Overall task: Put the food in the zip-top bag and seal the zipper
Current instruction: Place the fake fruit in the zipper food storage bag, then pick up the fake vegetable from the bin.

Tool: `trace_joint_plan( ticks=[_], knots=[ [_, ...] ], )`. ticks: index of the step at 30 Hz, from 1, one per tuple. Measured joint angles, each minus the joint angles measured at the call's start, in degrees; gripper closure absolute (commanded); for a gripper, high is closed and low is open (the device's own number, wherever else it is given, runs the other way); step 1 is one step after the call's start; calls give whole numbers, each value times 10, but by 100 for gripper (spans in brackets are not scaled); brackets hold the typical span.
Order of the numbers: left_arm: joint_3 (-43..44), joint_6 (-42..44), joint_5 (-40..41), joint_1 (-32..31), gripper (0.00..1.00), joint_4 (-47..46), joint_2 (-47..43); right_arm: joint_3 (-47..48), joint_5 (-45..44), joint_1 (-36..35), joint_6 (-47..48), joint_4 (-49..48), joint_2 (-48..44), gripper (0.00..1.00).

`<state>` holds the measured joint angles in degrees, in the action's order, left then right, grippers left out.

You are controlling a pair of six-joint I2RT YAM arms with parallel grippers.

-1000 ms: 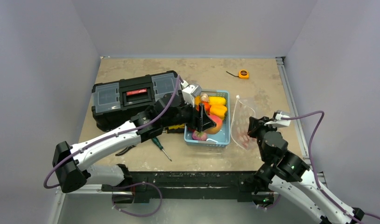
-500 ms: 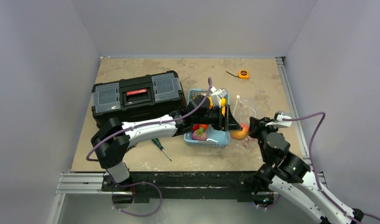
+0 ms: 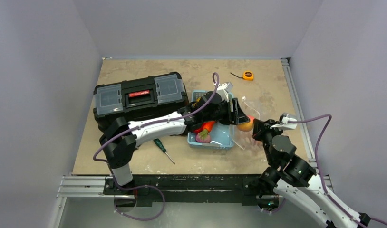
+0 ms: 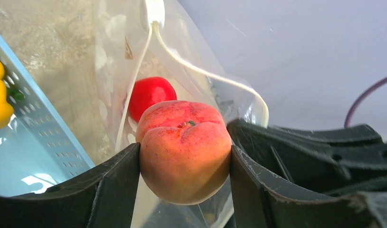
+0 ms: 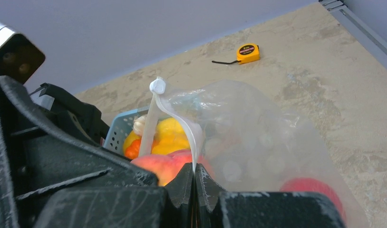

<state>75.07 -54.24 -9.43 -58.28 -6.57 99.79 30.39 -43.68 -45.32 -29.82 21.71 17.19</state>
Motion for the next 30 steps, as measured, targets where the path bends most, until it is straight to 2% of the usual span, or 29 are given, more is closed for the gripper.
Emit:
trace_joint_plan(
  ticks=[3,7,10,12,21,30],
  knots=[
    [35,5,21,0,33,19,26,0,3,0,1,-1,0,100],
    [77,17,40,2,24,29,59,0,4,0,1,-1,0,100],
    [94,29,52,2,11,42,67,0,7,0,1,-1,0,100],
    [96,34,58,3,8,46,66,-1,9,0,1,-2,0,100],
    [82,56,68,8,6,78,40,-3,12,0,3,-1,0,100],
    [-32,110,78,9,6,115,-138,-3,5,0,1,-2,14,100]
  ],
)
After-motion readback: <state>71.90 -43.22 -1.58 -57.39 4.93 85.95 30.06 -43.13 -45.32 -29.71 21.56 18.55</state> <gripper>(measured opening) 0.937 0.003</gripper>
